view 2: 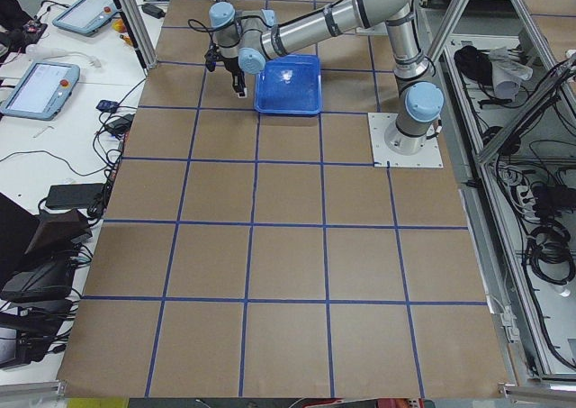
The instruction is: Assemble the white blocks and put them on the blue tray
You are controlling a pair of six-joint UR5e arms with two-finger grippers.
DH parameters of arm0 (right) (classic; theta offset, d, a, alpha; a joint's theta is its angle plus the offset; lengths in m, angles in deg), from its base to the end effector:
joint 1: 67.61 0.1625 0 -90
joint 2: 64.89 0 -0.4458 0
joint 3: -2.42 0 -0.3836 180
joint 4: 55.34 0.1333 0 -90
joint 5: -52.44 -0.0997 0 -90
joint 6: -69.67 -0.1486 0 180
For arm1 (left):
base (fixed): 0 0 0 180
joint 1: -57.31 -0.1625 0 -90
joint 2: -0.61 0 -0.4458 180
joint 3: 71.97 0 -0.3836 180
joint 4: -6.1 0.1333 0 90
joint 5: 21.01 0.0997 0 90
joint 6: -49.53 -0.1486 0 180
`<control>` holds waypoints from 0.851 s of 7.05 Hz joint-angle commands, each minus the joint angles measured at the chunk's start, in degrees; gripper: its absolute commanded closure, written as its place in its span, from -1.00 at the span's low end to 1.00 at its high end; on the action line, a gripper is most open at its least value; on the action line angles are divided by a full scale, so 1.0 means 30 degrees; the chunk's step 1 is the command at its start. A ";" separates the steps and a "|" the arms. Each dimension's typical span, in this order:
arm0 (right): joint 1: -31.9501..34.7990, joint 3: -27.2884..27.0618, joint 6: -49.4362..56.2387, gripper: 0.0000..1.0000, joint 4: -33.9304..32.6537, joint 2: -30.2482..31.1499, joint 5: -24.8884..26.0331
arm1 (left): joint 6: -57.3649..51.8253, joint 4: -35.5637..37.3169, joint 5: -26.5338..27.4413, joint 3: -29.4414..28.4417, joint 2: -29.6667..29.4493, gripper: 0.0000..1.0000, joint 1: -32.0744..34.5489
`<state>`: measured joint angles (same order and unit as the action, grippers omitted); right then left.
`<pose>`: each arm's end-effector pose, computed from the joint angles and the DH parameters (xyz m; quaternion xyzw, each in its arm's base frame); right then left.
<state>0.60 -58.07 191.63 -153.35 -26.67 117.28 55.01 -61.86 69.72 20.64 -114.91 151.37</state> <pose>-0.1029 -0.7867 0.1380 -0.7254 0.6421 -0.1677 0.1824 -0.1745 -0.6029 0.2256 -0.0120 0.9985 0.0524 0.0108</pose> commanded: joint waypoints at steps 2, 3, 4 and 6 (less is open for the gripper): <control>0.0084 -0.0022 -0.0338 1.00 0.1430 0.0586 -0.0138 | 0.2303 0.0504 -0.0010 0.3546 0.2553 1.00 0.1954; 0.0113 -0.0051 -0.2168 1.00 0.2977 0.1576 -0.0168 | 0.2364 0.0767 -0.0212 0.5151 0.3227 1.00 0.2075; 0.0143 -0.0139 -0.3665 1.00 0.3950 0.2456 -0.0168 | 0.2451 0.3554 -0.0272 0.6965 0.3582 1.00 0.2250; 0.0172 -0.0256 -0.4615 1.00 0.5504 0.3571 -0.0226 | 0.3067 0.6328 -0.0272 0.8038 0.3121 1.00 0.2836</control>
<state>1.05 -58.59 179.67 -139.95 -18.38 116.74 63.56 -47.22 68.97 42.95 -104.80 159.08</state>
